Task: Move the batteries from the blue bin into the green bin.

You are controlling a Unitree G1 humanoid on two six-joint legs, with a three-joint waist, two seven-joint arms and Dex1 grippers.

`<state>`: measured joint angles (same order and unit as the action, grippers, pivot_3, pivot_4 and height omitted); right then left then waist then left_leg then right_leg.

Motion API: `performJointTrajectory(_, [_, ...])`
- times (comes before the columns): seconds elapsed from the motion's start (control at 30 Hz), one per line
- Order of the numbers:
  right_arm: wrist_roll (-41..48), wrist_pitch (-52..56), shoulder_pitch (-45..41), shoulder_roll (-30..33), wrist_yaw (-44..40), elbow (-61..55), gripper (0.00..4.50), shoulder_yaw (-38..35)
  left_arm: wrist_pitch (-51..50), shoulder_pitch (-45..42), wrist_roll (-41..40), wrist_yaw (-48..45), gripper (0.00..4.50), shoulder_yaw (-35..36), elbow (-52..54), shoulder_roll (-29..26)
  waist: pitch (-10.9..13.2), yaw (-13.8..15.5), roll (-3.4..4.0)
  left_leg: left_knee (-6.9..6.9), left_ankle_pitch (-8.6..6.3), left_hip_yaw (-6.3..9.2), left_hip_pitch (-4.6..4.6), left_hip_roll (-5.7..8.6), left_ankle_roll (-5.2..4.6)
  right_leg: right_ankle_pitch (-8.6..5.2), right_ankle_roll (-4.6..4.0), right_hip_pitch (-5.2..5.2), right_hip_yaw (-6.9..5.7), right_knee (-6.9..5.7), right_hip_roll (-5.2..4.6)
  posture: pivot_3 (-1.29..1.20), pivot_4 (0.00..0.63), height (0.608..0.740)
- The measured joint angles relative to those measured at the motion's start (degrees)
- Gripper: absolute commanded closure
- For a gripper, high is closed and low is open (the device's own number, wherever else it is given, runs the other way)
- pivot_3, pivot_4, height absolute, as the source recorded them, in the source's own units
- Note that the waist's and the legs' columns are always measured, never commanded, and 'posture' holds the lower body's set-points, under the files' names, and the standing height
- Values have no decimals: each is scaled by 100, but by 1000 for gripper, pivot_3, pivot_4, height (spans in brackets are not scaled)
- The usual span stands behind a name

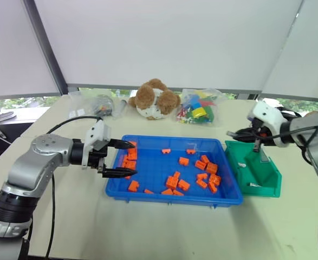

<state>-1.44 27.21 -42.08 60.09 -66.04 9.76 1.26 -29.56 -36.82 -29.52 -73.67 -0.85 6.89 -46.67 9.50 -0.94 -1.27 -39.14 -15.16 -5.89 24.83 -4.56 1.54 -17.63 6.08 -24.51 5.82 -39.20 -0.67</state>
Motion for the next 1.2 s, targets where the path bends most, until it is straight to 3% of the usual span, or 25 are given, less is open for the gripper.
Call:
performJointTrajectory(0.17, [-45, 34, 424, 186, 122, 268, 4485, 6, -23, -237, -108, -2, 0, -9, -190, 232, 0, -15, 2, 1, 0, -2, 0, -1, 0, 0, 1, -1, 3, 0, 1, 0, 150, 731])
performJointTrajectory(0.33, [-2, 5, 597, 182, 149, 437, 2069, 42, -78, -344, -143, 13, 0, -9, -224, 295, 0, -3, 3, 1, 0, -2, -1, 0, 0, 0, 1, -1, 3, 0, 0, 0, 150, 731])
performJointTrajectory(0.43, [7, -10, 618, 182, 153, 512, 398, 52, -146, -346, -174, 25, 0, -9, -227, 314, 0, -1, 3, 0, 0, -2, -1, 0, 0, 0, 1, -1, 3, 0, 0, 0, 150, 731])
performJointTrajectory(0.47, [25, -10, 620, 183, 145, 511, 75, 52, -157, -347, -190, 35, 0, -9, -228, 322, 0, 2, 3, 0, 0, -2, -1, 0, 0, 0, 1, -1, 3, 0, 0, 0, 150, 731])
performJointTrajectory(0.67, [274, 10, 858, 380, -66, 11, 75, -54, -273, -356, -255, 75, 0, -8, -221, 335, 0, 19, 3, 0, 0, -2, -1, 0, 0, 0, 1, 0, 3, 0, 0, 0, 150, 731])
performJointTrajectory(0.8, [913, 258, 1319, 695, -465, -1057, 75, -694, -328, -316, -281, 70, 0, 23, -208, 180, 1, 20, 5, 2, 0, 3, -2, -1, 0, 0, 2, 2, 1, 0, 1, 0, 150, 731])
performJointTrajectory(1.2, [2849, 2493, 1964, 815, -203, -3807, 75, -2361, -473, -24, -352, 105, 0, 247, -156, -300, 1, 35, 4, 0, 0, 6, -6, 0, 0, 0, 1, 11, 0, 0, -1, 0, 150, 731])
